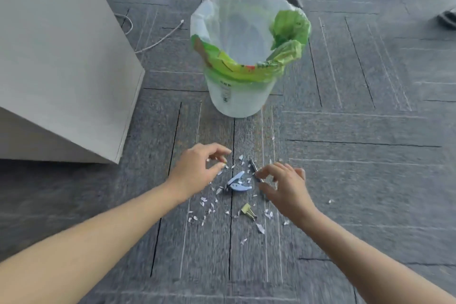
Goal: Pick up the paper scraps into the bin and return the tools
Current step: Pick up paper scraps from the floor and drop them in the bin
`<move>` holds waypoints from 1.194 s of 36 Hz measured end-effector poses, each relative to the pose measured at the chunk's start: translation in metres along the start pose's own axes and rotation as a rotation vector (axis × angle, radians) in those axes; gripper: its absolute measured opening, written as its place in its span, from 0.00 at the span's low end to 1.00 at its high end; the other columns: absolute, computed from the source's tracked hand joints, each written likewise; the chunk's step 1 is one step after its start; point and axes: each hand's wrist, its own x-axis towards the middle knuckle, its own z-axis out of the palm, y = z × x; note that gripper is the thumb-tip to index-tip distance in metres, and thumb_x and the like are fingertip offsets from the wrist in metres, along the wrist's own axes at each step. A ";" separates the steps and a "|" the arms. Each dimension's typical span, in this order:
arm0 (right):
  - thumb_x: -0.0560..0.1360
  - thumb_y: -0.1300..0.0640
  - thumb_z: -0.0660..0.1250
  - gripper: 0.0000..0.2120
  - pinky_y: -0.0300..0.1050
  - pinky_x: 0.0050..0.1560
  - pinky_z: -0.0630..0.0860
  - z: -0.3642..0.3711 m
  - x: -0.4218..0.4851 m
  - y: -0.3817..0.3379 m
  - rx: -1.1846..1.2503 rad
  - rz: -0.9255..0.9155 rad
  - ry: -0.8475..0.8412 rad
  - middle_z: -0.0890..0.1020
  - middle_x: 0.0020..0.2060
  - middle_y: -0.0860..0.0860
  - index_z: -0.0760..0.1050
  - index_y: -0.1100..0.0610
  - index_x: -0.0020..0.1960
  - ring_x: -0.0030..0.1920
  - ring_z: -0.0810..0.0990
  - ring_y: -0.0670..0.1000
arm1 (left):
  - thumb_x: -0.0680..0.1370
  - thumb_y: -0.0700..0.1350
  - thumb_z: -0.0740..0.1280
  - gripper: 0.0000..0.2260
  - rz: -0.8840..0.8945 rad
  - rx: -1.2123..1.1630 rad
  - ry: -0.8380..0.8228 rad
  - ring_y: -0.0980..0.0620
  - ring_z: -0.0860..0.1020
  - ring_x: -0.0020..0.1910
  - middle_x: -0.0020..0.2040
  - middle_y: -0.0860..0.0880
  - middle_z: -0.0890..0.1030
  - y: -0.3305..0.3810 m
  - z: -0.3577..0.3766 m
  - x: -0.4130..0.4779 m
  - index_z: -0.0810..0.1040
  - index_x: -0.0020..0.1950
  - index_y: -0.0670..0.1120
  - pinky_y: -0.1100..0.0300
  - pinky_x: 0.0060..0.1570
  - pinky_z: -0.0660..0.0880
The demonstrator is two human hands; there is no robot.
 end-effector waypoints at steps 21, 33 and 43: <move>0.76 0.49 0.67 0.04 0.42 0.57 0.58 0.083 -0.066 0.032 -0.196 0.171 -0.258 0.79 0.48 0.39 0.75 0.44 0.51 0.51 0.74 0.43 | 0.74 0.48 0.72 0.16 -0.329 0.085 -0.170 0.60 0.71 0.55 0.52 0.60 0.75 -0.100 0.070 -0.099 0.75 0.60 0.56 0.62 0.61 0.66; 0.77 0.53 0.66 0.03 0.44 0.58 0.61 0.087 -0.073 0.028 -0.126 0.181 -0.292 0.78 0.43 0.40 0.74 0.46 0.46 0.48 0.73 0.45 | 0.72 0.48 0.74 0.09 -0.390 0.086 -0.080 0.56 0.71 0.52 0.47 0.60 0.76 -0.127 0.064 -0.105 0.78 0.49 0.57 0.56 0.58 0.69; 0.77 0.51 0.65 0.04 0.45 0.60 0.59 0.100 -0.082 0.001 0.015 0.184 -0.331 0.78 0.44 0.37 0.74 0.44 0.52 0.51 0.73 0.43 | 0.72 0.53 0.72 0.03 -0.331 0.202 -0.083 0.55 0.70 0.52 0.46 0.61 0.77 -0.130 0.064 -0.097 0.80 0.45 0.58 0.51 0.59 0.68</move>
